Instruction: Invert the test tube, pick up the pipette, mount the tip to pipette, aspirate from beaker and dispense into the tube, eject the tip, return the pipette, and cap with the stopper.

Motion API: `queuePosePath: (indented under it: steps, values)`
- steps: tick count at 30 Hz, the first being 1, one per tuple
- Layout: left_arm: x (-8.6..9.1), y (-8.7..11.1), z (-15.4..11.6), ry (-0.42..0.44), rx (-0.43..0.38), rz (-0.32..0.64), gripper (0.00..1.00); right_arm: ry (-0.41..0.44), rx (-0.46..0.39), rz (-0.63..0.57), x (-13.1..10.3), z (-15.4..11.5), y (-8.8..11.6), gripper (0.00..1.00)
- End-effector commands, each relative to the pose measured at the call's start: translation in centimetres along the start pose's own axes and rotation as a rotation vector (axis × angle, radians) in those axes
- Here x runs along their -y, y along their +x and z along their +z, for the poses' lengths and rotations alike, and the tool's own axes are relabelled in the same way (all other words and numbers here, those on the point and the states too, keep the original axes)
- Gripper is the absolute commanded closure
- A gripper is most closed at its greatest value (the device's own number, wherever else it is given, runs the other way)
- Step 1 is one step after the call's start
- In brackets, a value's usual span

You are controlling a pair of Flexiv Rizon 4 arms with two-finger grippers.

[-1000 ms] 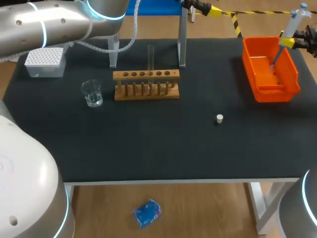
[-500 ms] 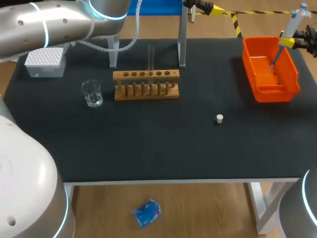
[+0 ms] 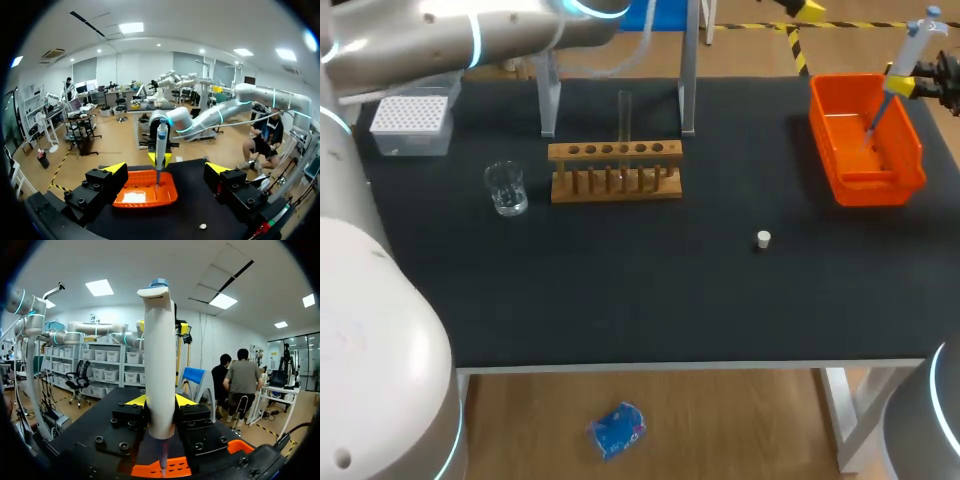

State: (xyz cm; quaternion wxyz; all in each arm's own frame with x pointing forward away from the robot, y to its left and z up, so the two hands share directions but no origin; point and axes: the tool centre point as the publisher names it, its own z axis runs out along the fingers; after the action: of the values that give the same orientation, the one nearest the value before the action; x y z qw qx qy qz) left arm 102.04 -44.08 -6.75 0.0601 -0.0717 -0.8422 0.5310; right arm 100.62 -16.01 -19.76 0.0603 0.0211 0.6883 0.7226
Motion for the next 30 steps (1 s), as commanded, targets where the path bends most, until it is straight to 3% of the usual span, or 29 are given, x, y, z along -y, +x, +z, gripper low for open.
queuePosePath:
  steps: [1,16,30]
  values:
    - [1.3,-2.3,1.7,-0.042,-0.077,0.018,0.00,0.001,-0.004,-0.001,0.0,-0.1,-0.1,1.00]
    - [2.4,-3.4,6.2,-0.101,-0.172,0.009,0.00,0.001,-0.004,-0.001,0.0,-0.1,-0.1,1.00]
    - [2.4,-3.4,6.2,-0.101,-0.172,0.009,0.00,0.001,-0.004,-0.001,0.0,-0.1,-0.1,1.00]
